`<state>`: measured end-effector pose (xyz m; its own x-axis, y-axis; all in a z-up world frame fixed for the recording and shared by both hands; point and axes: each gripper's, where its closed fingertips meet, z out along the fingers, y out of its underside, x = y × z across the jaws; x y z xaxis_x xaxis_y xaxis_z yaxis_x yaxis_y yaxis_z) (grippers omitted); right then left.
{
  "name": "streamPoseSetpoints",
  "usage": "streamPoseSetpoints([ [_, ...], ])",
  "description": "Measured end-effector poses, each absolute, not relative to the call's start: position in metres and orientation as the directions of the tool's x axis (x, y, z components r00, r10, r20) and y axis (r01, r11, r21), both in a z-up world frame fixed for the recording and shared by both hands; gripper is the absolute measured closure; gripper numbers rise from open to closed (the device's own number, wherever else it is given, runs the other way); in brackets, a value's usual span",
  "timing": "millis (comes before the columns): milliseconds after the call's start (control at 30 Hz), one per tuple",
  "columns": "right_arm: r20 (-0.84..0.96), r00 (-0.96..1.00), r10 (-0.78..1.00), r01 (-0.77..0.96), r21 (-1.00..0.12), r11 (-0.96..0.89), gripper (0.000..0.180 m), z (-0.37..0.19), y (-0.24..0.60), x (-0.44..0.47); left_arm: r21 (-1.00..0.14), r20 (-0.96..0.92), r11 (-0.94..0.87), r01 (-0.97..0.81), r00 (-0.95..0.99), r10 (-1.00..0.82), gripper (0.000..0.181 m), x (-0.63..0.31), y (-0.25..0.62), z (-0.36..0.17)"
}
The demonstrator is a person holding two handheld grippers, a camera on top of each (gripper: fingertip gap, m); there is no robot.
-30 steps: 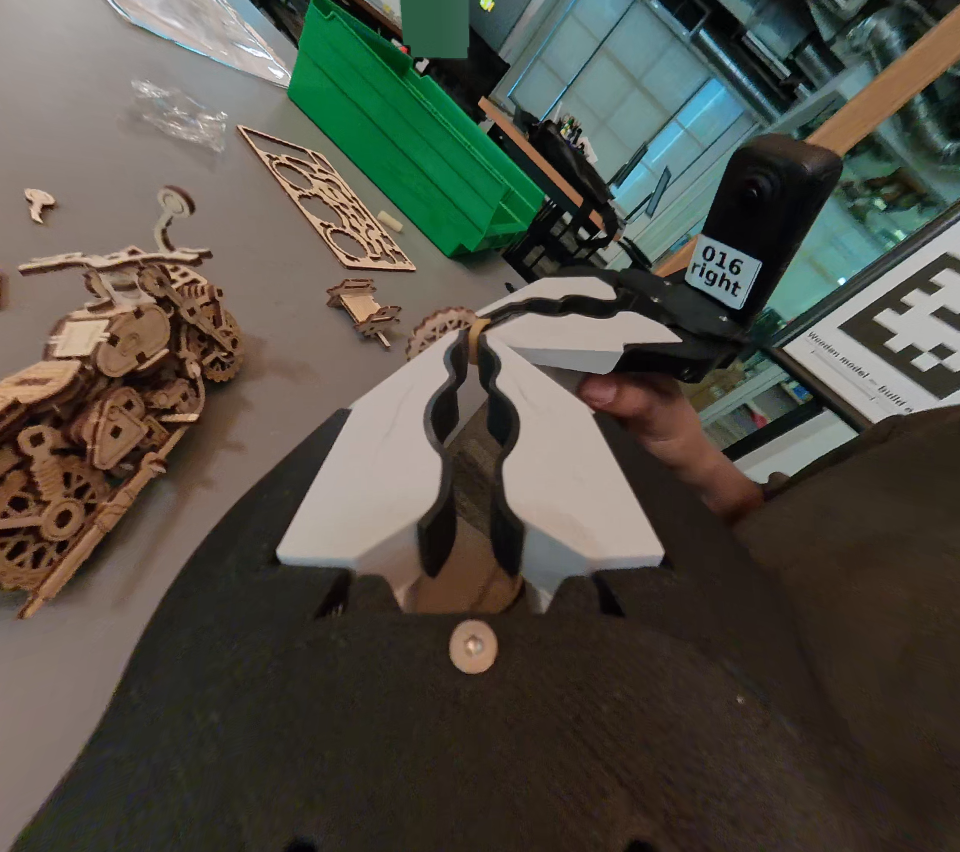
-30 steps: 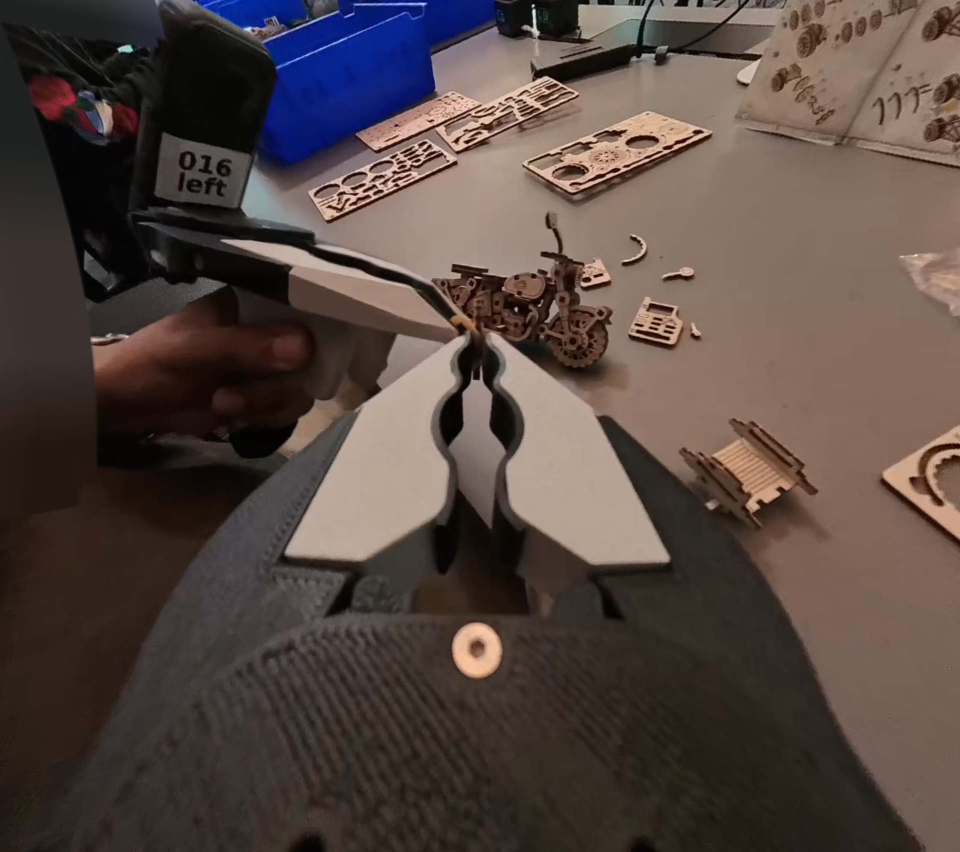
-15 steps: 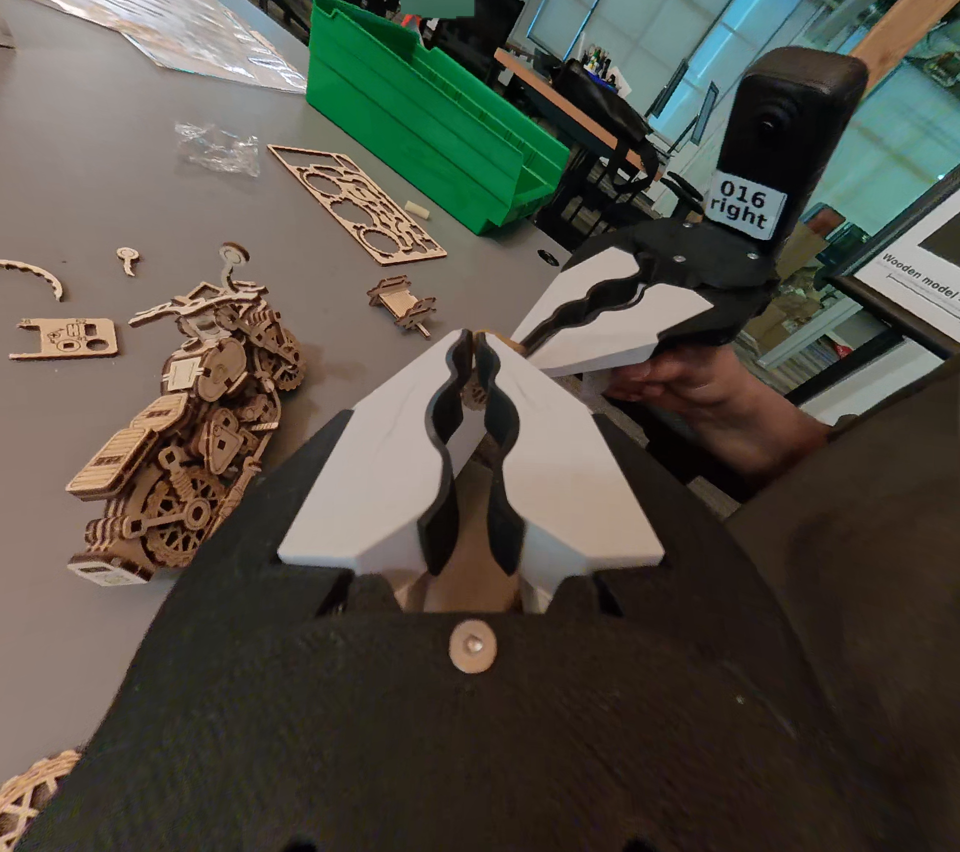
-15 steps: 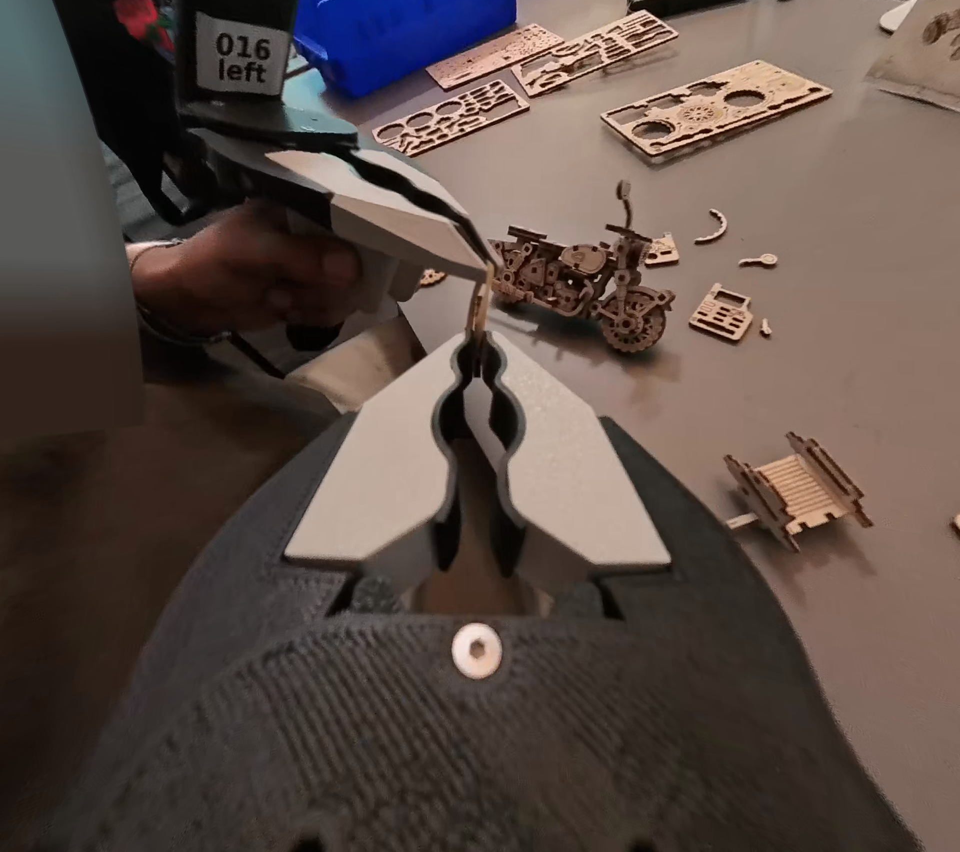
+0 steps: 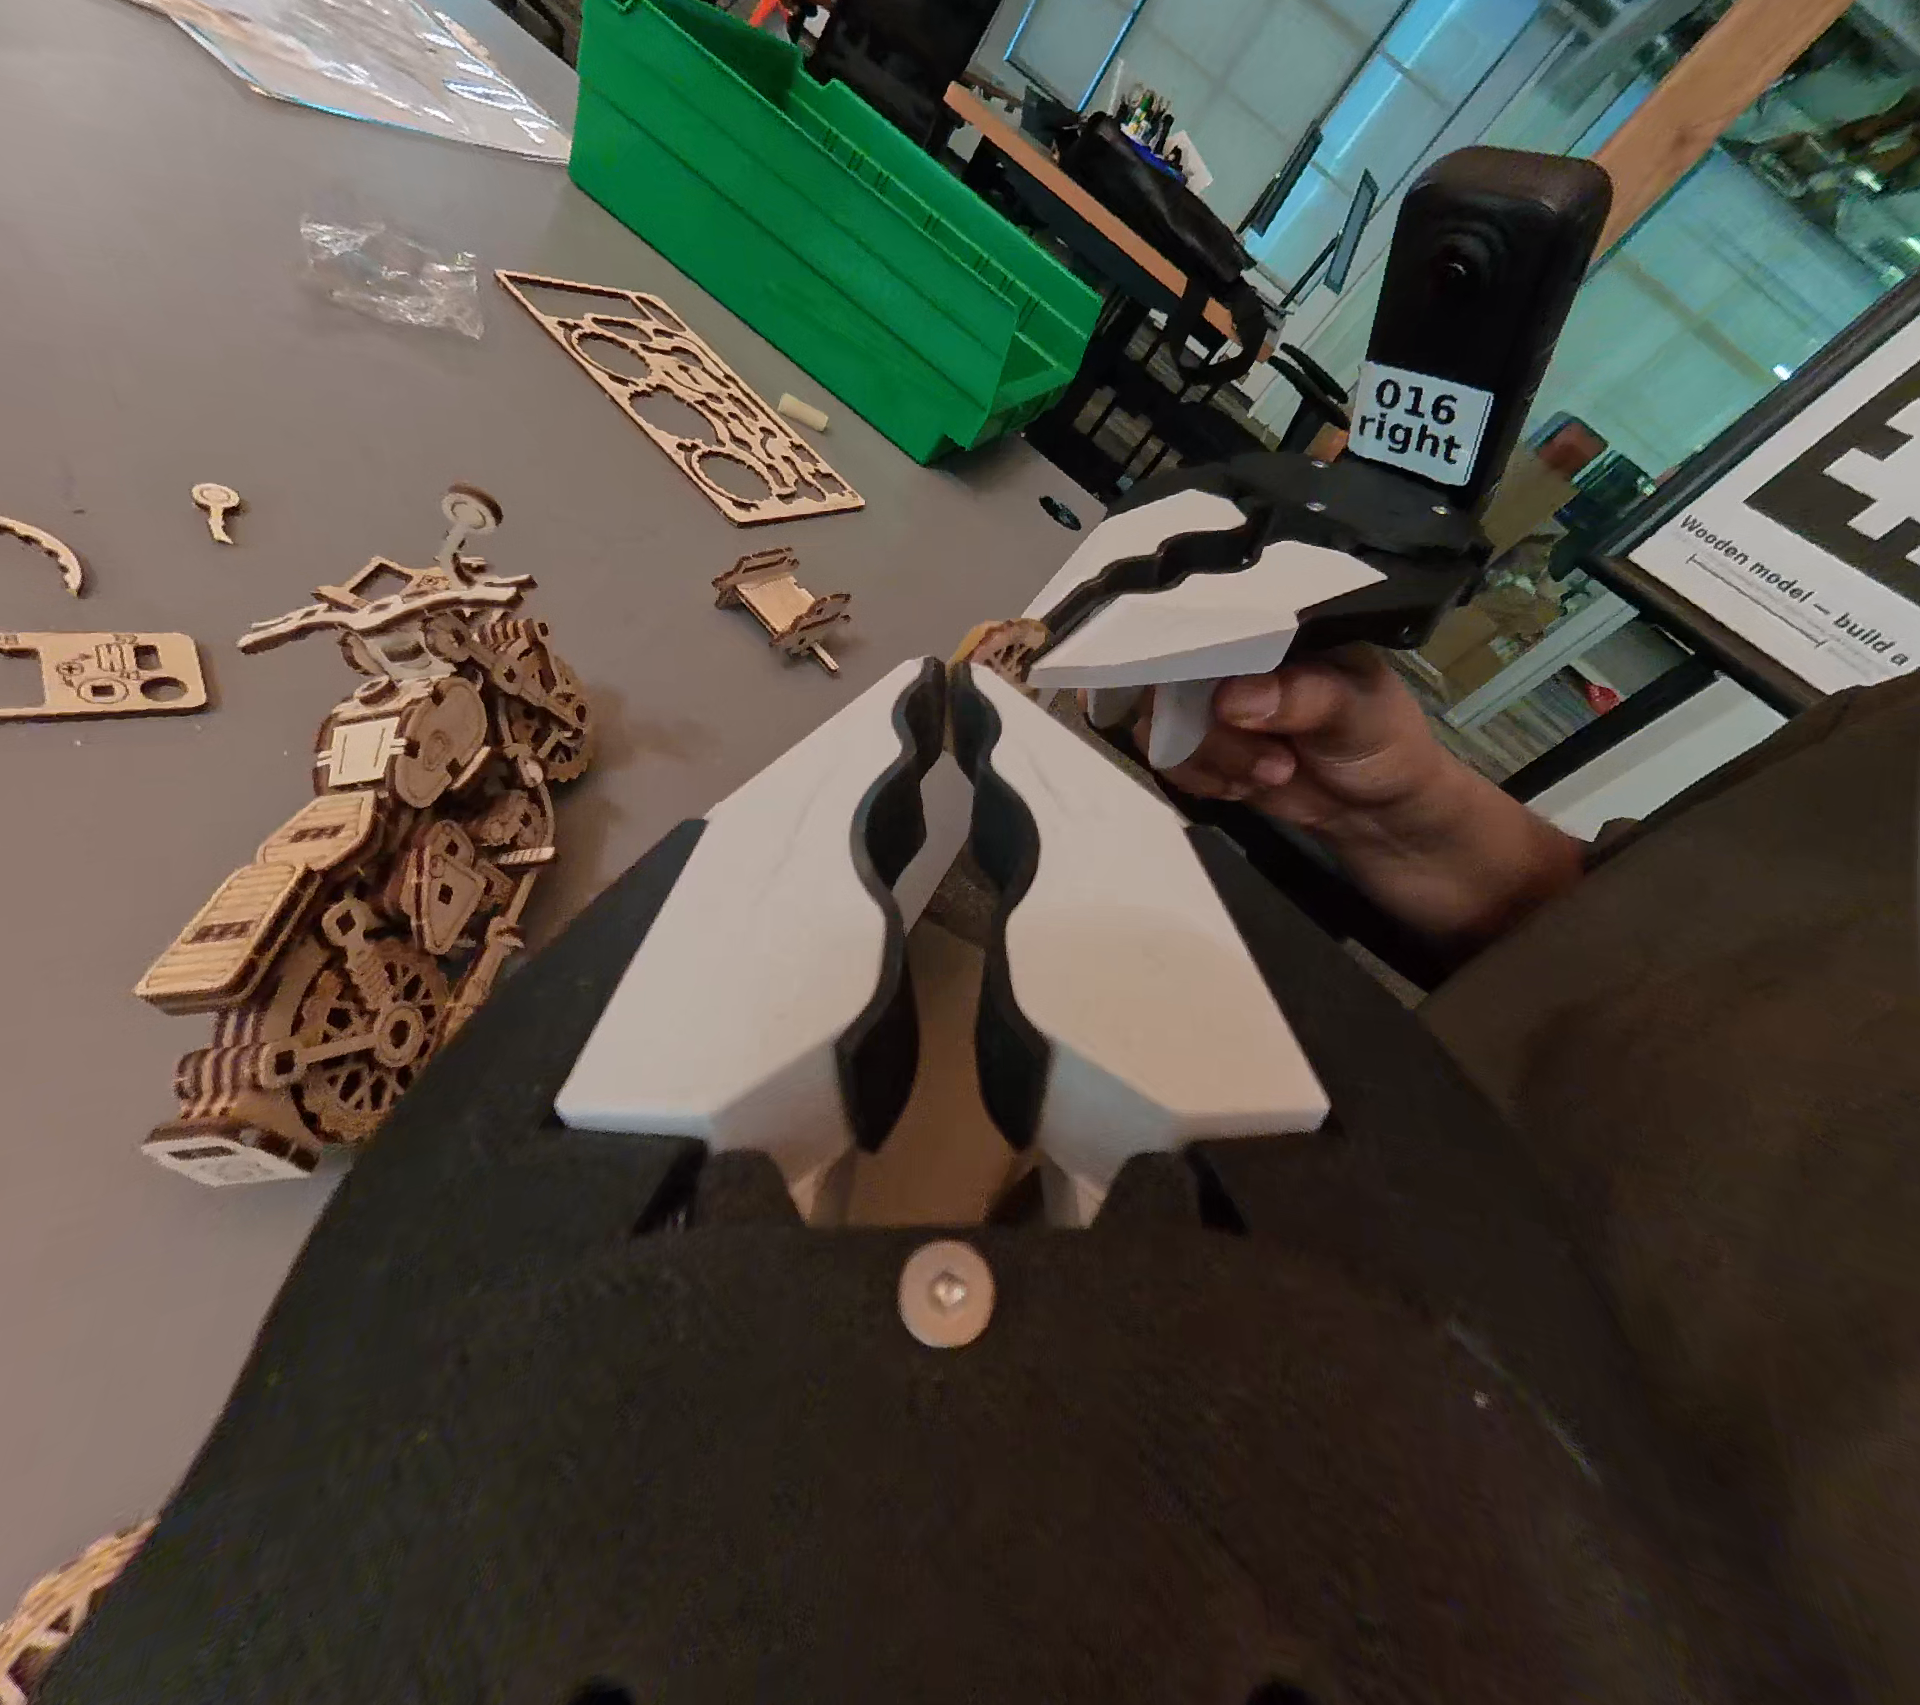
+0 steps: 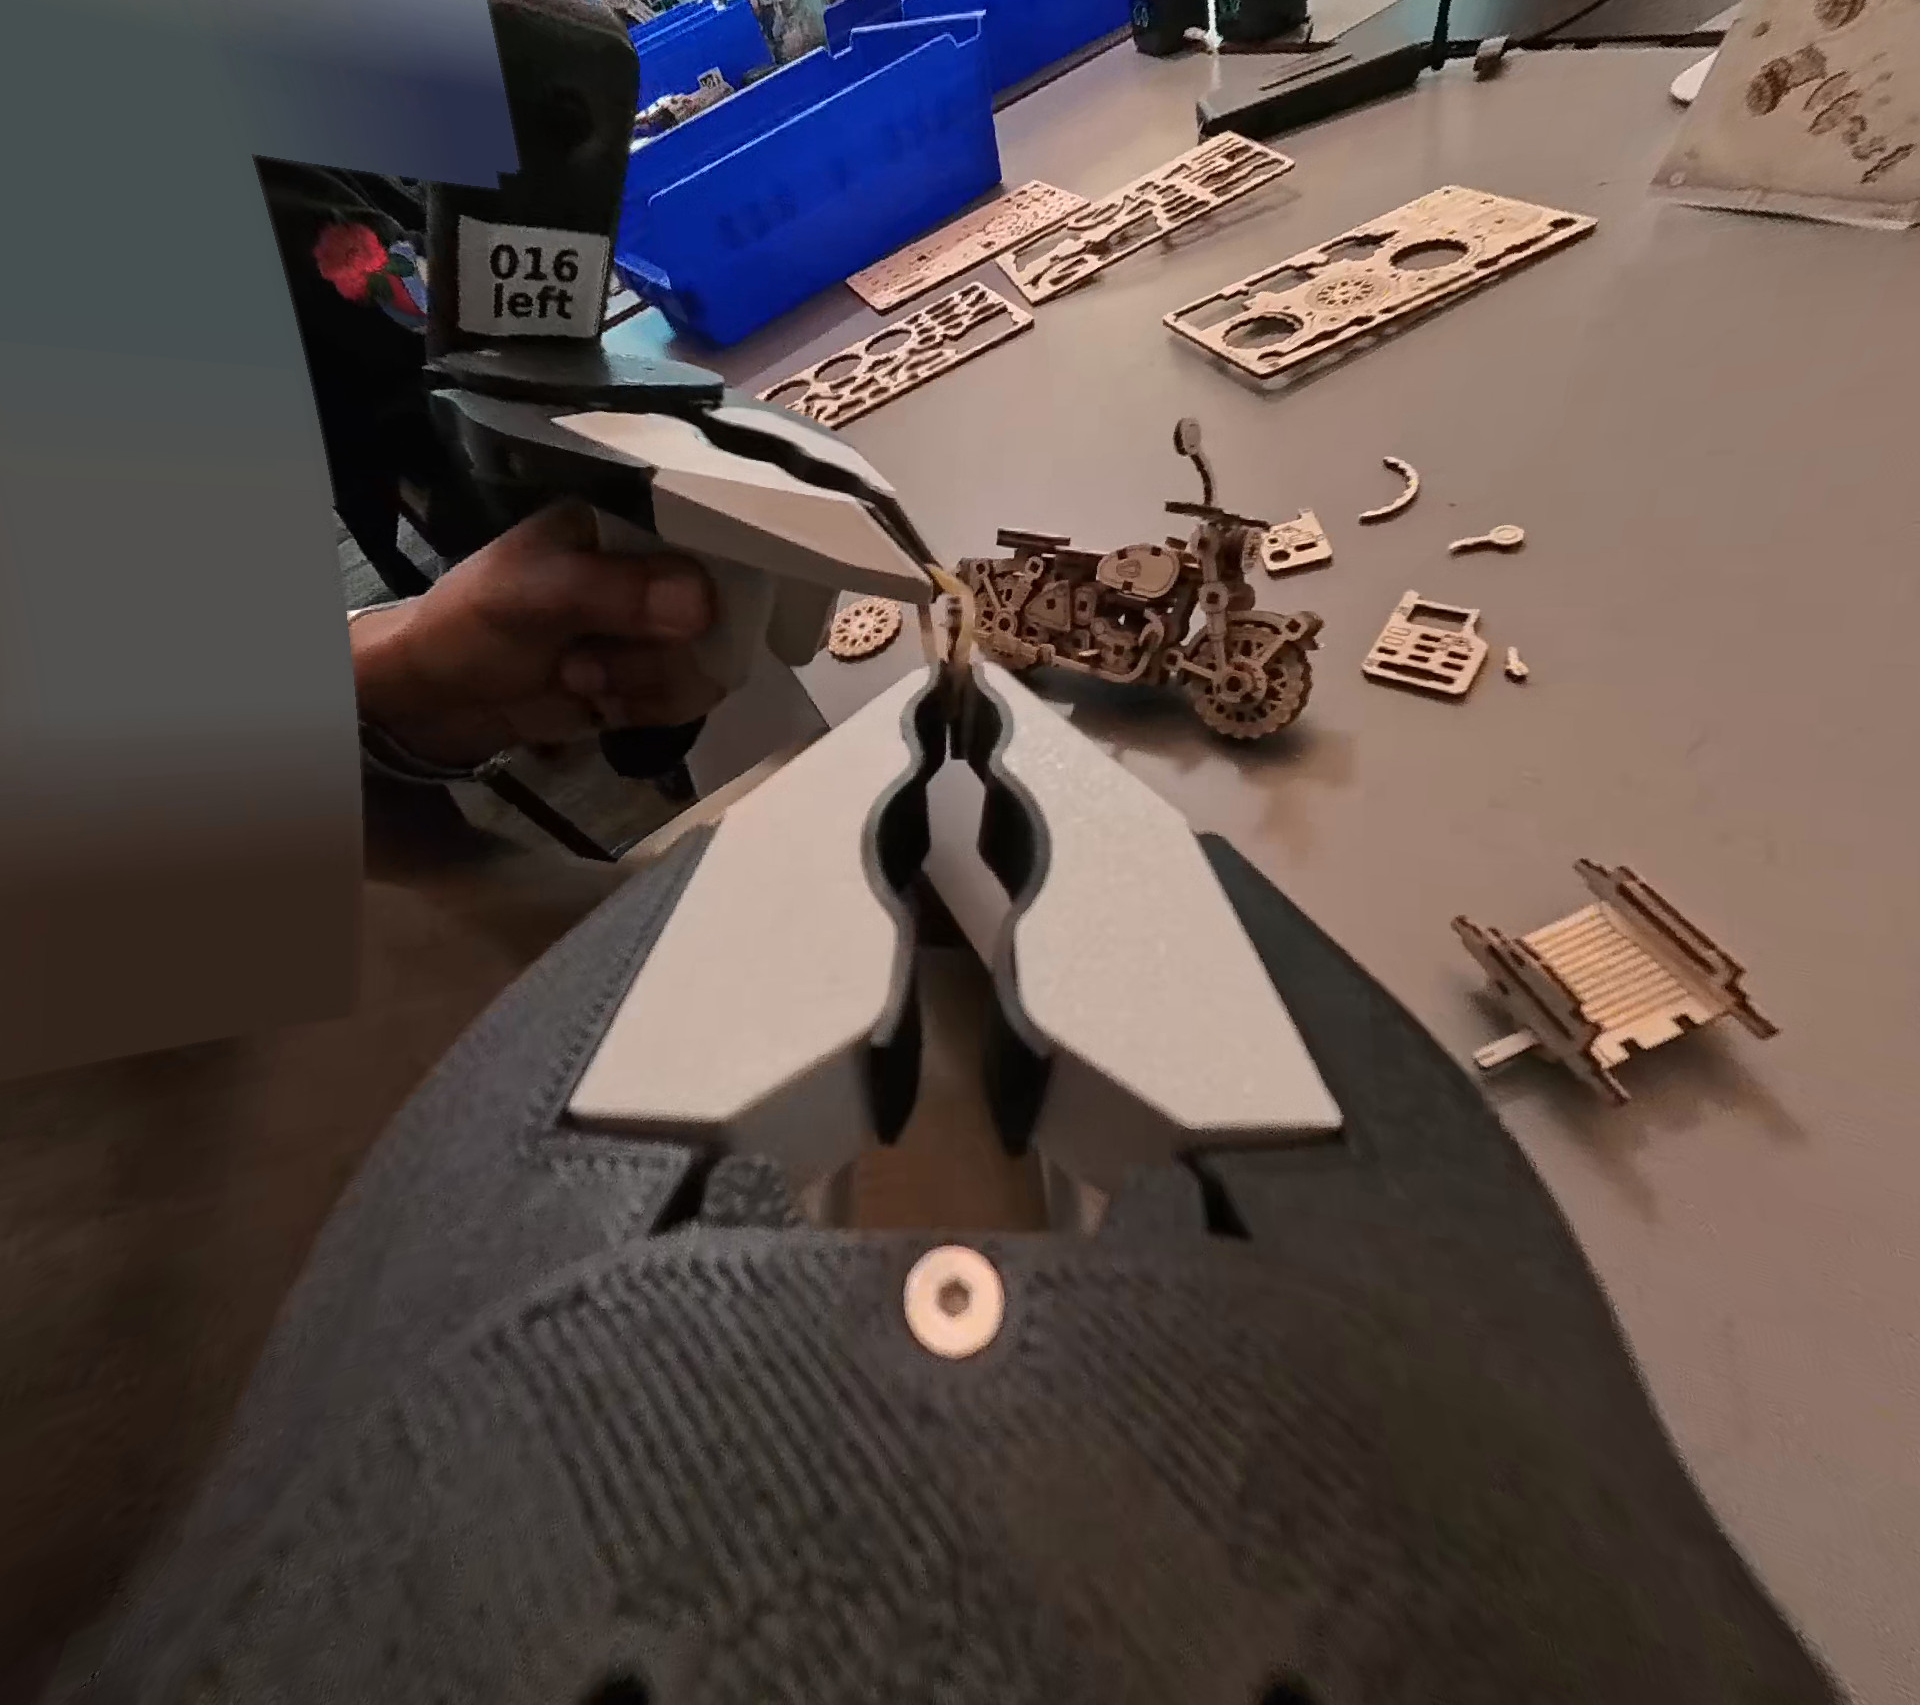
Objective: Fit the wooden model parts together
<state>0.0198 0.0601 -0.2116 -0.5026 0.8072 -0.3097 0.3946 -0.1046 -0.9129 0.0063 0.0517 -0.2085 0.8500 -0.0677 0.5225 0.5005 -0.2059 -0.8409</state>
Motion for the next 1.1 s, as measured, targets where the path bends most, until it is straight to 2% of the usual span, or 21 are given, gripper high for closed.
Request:
streamPoseSetpoints([
  [200,-0.292,-0.479,0.828,0.326,-0.935,-0.141,0.177,-0.201,0.065,0.018,-0.793,0.601,-0.204,0.574,0.792,-0.109,0.18,0.006,0.053,-0.21],
  [600,-0.485,-0.512,0.709,0.303,-0.874,-0.38,0.178,-0.187,0.066,0.019,-0.651,0.752,-0.155,0.743,0.605,-0.26,0.181,0.015,0.053,-0.198],
  [767,-0.548,-0.526,0.651,0.304,-0.836,-0.458,0.178,-0.181,0.067,0.019,-0.671,0.733,-0.149,0.726,0.619,-0.281,0.181,0.017,0.053,-0.194],
  [933,-0.578,-0.54,0.612,0.293,-0.811,-0.507,0.178,-0.177,0.068,0.02,-0.613,0.772,-0.156,0.774,0.547,-0.324,0.181,0.019,0.053,-0.192],
  [1100,-0.602,-0.539,0.589,0.312,-0.792,-0.525,0.177,-0.178,0.068,0.02,-0.606,0.777,-0.148,0.781,0.542,-0.319,0.181,0.019,0.053,-0.192],
])
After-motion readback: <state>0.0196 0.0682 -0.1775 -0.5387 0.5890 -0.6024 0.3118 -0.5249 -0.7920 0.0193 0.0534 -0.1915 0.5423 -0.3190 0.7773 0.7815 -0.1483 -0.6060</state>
